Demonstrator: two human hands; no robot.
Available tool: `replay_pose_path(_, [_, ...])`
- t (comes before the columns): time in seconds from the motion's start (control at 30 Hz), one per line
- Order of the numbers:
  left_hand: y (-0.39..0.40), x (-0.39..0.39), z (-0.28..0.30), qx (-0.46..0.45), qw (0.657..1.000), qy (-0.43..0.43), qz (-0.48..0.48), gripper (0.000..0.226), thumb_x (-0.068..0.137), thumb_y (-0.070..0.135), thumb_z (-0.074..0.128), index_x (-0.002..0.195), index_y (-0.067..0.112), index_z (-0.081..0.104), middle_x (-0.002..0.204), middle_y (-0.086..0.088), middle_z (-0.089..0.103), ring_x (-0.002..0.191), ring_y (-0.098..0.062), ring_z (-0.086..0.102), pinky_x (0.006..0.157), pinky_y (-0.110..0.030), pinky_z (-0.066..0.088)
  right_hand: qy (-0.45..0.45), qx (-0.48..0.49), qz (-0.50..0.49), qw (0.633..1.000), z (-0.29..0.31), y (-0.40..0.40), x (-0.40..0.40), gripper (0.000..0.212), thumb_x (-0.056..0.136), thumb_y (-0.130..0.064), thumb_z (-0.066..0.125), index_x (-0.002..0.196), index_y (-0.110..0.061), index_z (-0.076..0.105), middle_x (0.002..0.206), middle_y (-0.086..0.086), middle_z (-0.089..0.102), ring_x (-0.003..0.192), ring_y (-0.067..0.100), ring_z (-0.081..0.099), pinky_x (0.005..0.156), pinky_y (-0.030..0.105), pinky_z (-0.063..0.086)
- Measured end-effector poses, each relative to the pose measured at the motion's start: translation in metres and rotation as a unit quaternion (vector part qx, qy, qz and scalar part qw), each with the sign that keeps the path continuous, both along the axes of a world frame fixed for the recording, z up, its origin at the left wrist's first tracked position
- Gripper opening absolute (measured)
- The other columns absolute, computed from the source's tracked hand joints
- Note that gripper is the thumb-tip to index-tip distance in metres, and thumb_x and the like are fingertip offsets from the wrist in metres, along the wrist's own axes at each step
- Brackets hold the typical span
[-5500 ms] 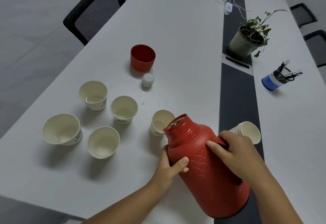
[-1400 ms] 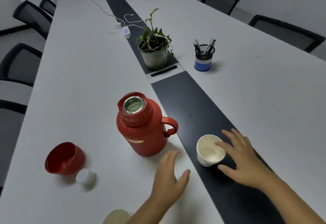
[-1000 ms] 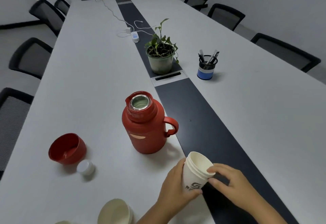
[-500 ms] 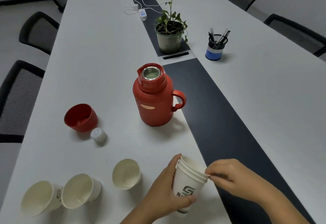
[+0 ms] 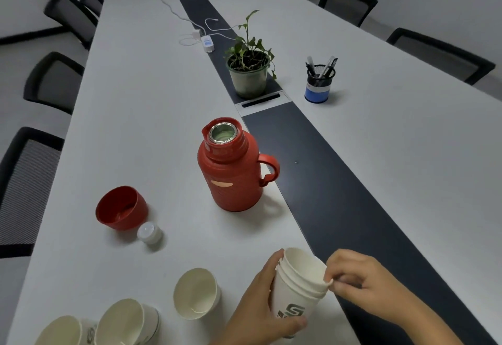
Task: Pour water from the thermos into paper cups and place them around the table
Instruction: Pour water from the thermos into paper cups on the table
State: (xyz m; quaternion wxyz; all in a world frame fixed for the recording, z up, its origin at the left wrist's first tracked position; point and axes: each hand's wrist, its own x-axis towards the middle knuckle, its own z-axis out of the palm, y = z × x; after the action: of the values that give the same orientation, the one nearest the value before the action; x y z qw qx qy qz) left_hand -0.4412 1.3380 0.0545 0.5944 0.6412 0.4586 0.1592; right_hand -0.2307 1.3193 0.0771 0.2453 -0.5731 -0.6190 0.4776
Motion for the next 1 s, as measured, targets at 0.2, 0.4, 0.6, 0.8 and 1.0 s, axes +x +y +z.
replay_pose_path(0.2, [0.022,0.025,0.000,0.042,0.998,-0.013,-0.035,0.082,0.057,0.033,0.070,0.113,0.069,0.023,0.117,0.036,0.046,0.113,0.007,0.046,0.090,-0.013,0.043,0.127,0.055,-0.160,0.977,-0.013,-0.005,0.000,0.039,0.070,0.012,0.065,0.062,-0.026,0.062,0.096,0.002,0.060,0.088,0.004,0.060,0.076,0.013,0.050])
replay_pose_path(0.4, [0.044,0.050,-0.026,0.059,0.997,0.041,-0.039,0.088,0.055,0.033,0.070,0.110,0.072,0.014,0.119,0.034,0.038,0.117,0.006,0.039,0.088,-0.004,0.035,0.240,0.081,-0.364,0.896,-0.035,-0.003,0.029,0.036,0.073,0.023,0.051,0.064,-0.008,0.037,0.091,0.002,0.059,0.085,0.017,0.061,0.050,0.012,0.049])
replay_pose_path(0.6, [0.085,0.087,-0.038,0.056,0.983,-0.011,0.173,0.101,0.063,0.004,0.077,0.139,0.025,0.013,0.117,0.015,0.040,0.113,-0.008,0.042,0.094,-0.019,0.035,0.072,0.155,-0.446,0.879,-0.033,-0.005,0.074,0.054,0.063,0.014,0.071,0.070,-0.029,0.037,0.094,-0.016,0.048,0.089,0.018,0.051,0.047,0.004,0.043])
replay_pose_path(0.8, [0.090,0.114,-0.059,0.092,0.962,-0.061,0.249,0.068,0.057,-0.004,0.080,0.103,0.027,0.040,0.112,-0.006,0.052,0.104,-0.020,0.052,0.085,-0.021,0.041,0.021,0.113,-0.427,0.897,-0.048,-0.031,0.064,0.097,0.047,0.011,0.081,0.116,-0.038,0.035,0.102,-0.009,0.049,0.093,-0.007,0.052,0.079,0.008,0.042])
replay_pose_path(1.0, [0.086,0.113,-0.062,0.079,0.980,-0.047,0.176,0.078,0.060,-0.002,0.079,0.110,0.035,0.031,0.116,0.006,0.045,0.114,-0.016,0.045,0.081,-0.002,0.036,-0.012,0.048,-0.411,0.910,-0.044,-0.047,0.052,0.100,0.047,0.008,0.083,0.133,-0.014,0.037,0.112,-0.007,0.047,0.104,0.014,0.043,0.089,0.033,0.035])
